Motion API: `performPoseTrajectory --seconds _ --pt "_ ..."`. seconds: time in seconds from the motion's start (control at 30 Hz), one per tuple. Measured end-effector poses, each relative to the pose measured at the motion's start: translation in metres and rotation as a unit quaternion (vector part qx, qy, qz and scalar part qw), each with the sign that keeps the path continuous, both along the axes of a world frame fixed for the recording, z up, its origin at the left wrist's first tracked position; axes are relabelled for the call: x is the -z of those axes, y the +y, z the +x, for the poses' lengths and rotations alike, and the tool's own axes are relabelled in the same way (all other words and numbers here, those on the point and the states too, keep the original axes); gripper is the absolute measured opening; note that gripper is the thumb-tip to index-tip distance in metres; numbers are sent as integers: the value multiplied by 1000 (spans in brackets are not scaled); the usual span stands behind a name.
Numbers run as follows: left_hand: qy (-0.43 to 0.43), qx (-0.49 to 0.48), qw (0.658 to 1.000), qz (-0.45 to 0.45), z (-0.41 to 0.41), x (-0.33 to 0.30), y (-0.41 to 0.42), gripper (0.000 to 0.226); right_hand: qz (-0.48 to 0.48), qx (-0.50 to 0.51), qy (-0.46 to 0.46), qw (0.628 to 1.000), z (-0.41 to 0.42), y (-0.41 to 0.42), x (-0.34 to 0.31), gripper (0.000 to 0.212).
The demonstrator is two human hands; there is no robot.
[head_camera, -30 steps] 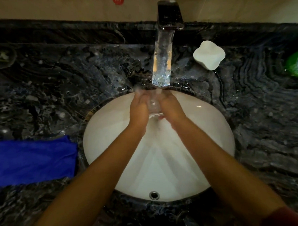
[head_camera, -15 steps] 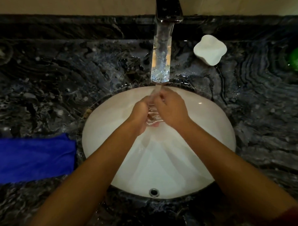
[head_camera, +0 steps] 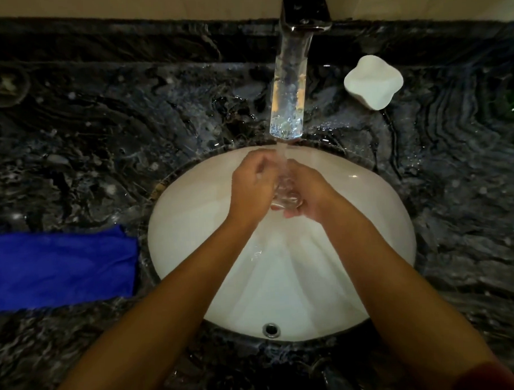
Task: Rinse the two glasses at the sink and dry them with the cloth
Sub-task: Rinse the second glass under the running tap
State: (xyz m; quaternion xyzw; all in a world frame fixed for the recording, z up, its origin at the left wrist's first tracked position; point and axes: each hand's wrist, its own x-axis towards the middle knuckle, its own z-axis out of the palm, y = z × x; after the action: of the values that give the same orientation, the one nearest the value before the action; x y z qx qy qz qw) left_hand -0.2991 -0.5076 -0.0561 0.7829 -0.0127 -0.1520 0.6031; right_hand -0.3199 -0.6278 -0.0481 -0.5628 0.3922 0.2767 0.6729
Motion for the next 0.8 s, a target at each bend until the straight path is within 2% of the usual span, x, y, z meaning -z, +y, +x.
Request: performPoseTrajectory --seconds 0.03,0.13,0.27,0.37,0.47,0.5,0.57,0.6,0.67,0.73,0.77,0.8 --pt "-40 41 998 10 -1 -1 1 9 40 6 -1 999 -1 -4 -2 39" --pt "-158 120 976 87 2 6 3 33 101 24 8 995 4 -7 -5 40" --pt "-164 81 975 128 6 9 2 34 38 21 -29 999 11 0 -17 43" --pt "-51 34 992 107 6 7 -6 35 -131 -55 -75 987 15 7 -20 23" --pt "86 0 993 79 11 -2 -13 32 -227 26 -146 963 4 12 3 16" --pt "158 -9 986 50 15 -3 -13 32 -265 40 -178 947 -1 14 9 18" --pt "326 -13 945 -29 19 -5 -10 36 -347 18 -248 905 -8 18 20 24" --pt "375 -6 925 -57 20 -4 -6 38 -376 1 -285 882 -10 20 21 23" --pt "418 6 904 -84 23 -1 -1 38 -426 -56 -352 832 -11 27 20 19" --pt "428 7 899 -92 26 3 5 32 -477 -139 -387 777 -14 30 21 20" --pt "425 9 900 -93 27 3 7 31 -484 -168 -401 759 -16 28 21 22" --pt "416 14 904 -98 27 4 8 33 -472 -184 -409 759 -17 25 20 23"
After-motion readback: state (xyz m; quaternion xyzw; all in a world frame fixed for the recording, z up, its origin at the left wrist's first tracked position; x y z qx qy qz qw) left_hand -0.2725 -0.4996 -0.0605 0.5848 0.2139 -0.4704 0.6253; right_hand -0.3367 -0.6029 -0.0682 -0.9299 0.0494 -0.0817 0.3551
